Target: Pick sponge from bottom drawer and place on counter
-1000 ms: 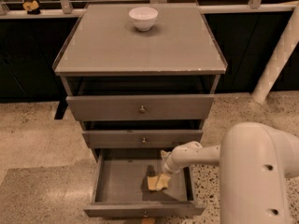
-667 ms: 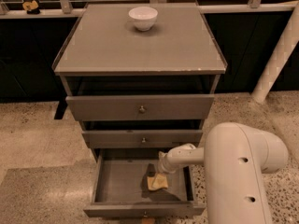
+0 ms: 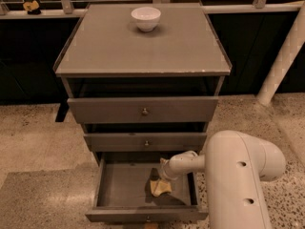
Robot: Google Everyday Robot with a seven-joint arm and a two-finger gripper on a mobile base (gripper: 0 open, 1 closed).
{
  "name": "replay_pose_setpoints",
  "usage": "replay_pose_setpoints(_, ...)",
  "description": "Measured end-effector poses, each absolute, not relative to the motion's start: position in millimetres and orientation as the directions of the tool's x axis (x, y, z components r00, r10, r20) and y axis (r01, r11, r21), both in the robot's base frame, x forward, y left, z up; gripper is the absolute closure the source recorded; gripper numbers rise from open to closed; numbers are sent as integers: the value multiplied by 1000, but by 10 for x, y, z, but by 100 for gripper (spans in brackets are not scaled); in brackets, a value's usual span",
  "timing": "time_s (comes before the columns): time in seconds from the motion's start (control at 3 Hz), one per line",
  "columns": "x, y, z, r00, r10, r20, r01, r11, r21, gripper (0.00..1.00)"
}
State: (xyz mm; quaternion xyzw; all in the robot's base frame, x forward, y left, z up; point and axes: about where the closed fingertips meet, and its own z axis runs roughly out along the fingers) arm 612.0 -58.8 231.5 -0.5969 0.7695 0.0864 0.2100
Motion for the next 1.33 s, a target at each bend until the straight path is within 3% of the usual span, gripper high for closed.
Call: replay_pose_setpoints(1.33, 6238, -615, 1507, -234, -866, -442, -949, 302, -89, 0)
